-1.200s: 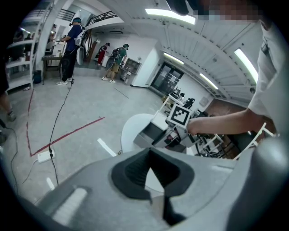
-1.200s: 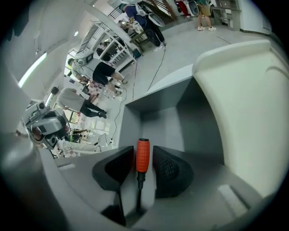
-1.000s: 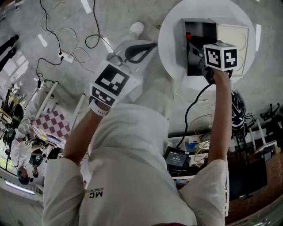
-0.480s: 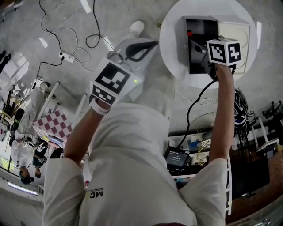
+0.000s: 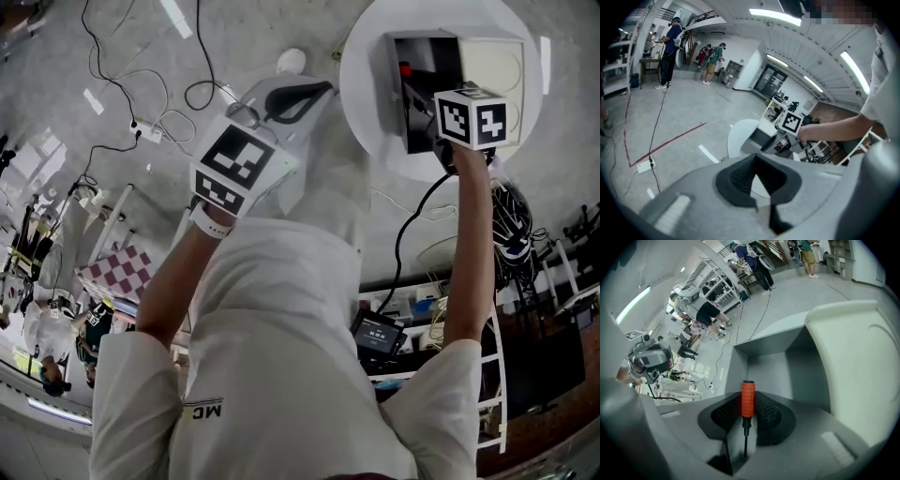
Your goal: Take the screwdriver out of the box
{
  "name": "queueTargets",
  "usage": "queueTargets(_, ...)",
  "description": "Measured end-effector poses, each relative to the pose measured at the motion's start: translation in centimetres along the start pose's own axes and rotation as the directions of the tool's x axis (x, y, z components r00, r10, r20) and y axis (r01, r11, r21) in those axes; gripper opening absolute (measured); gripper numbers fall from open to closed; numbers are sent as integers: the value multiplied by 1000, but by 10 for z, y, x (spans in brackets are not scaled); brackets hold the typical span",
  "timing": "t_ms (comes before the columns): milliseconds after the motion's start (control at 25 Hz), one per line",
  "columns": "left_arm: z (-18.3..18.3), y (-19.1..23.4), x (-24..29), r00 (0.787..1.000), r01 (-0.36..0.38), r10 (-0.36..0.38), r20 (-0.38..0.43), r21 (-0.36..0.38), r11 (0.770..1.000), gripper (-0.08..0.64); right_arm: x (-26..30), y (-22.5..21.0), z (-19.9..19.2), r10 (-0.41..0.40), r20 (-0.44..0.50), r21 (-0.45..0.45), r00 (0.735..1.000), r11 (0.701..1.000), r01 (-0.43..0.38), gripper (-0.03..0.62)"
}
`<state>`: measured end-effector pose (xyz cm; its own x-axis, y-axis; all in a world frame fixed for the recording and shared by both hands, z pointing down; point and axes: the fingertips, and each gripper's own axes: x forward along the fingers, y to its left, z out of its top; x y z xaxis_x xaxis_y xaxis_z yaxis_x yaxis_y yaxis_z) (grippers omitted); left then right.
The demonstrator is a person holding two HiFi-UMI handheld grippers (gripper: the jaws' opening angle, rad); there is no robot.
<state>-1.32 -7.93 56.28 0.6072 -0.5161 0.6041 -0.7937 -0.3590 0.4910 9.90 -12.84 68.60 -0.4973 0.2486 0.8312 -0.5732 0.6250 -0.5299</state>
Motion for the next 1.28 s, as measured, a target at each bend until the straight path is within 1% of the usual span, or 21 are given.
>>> queueTargets(120, 7, -4, -6, 1000, 15, -15, 3, 24, 1000, 0, -10, 2, 1, -49, 38, 4, 998, 999, 49, 87)
queueTargets(280, 19, -9, -14, 999, 34, -34, 2, 59, 998, 0, -26, 6, 9, -96, 106, 23, 990, 995, 94, 87)
queueTargets(440, 30, -17, -27, 999, 52, -52, -3, 96, 994, 1, -47, 19, 17, -136, 168, 47, 976, 990, 130, 87)
queueTargets(560, 42, -28, -36, 997, 73, -73, -8, 130, 989, 0, -70, 28, 21, -170, 230, 77, 958, 985, 156, 86)
queueTargets(720, 57, -56, -55, 995, 94, -95, -2, 186, 978, 0, -110, 47, 19, -219, 343, 103, 913, 975, 196, 86)
queueTargets(920, 67, -61, -74, 991, 128, -131, -1, 232, 964, 1, -127, 75, 23, -263, 422, 114, 868, 965, 236, 86)
queueTargets(1040, 86, -98, -75, 990, 133, -140, 7, 260, 956, 0, -172, 82, 8, -278, 475, 128, 835, 960, 247, 86)
queueTargets(1120, 102, -117, -76, 989, 140, -149, 11, 280, 950, 0, -203, 85, 3, -287, 512, 145, 810, 958, 248, 86)
queueTargets(1280, 134, -120, -85, 985, 151, -168, 27, 315, 937, 0, -244, 98, 14, -320, 581, 182, 748, 947, 264, 86)
